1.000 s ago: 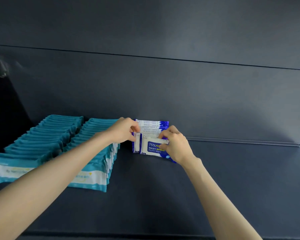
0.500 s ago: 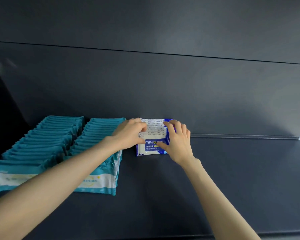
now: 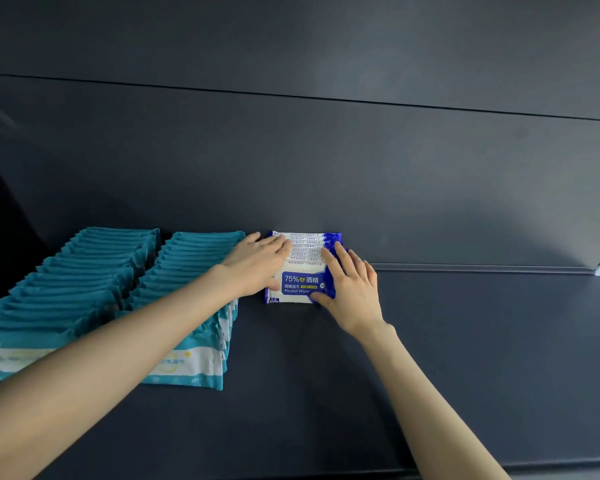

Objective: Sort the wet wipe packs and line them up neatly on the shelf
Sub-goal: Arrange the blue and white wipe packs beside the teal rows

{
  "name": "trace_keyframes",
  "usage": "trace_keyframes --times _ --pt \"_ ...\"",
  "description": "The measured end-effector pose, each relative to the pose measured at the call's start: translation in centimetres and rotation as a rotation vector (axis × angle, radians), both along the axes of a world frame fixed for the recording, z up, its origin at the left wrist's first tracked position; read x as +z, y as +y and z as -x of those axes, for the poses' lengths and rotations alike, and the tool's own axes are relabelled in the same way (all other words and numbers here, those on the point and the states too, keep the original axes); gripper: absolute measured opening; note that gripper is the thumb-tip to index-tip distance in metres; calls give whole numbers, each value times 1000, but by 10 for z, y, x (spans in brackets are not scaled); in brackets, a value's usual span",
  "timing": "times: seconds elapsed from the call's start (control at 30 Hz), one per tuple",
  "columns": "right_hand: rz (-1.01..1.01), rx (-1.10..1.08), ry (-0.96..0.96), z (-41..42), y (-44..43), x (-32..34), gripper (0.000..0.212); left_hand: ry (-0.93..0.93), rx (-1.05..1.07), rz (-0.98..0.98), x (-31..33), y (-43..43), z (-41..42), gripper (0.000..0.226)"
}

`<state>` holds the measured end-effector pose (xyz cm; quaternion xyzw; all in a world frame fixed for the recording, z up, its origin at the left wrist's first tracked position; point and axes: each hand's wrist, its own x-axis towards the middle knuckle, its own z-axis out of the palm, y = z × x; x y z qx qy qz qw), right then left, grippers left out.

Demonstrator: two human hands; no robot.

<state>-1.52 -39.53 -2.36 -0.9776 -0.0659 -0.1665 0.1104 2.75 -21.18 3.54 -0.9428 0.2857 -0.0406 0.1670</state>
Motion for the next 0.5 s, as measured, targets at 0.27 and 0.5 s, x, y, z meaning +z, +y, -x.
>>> trace_keyframes --times 0.27,0.5 --pt "-1 -27 12 0 5 3 78 -8 0 0 2 -3 2 81" --pt "-49 -83 21 16 11 17 75 35 24 120 6 6 11 85"
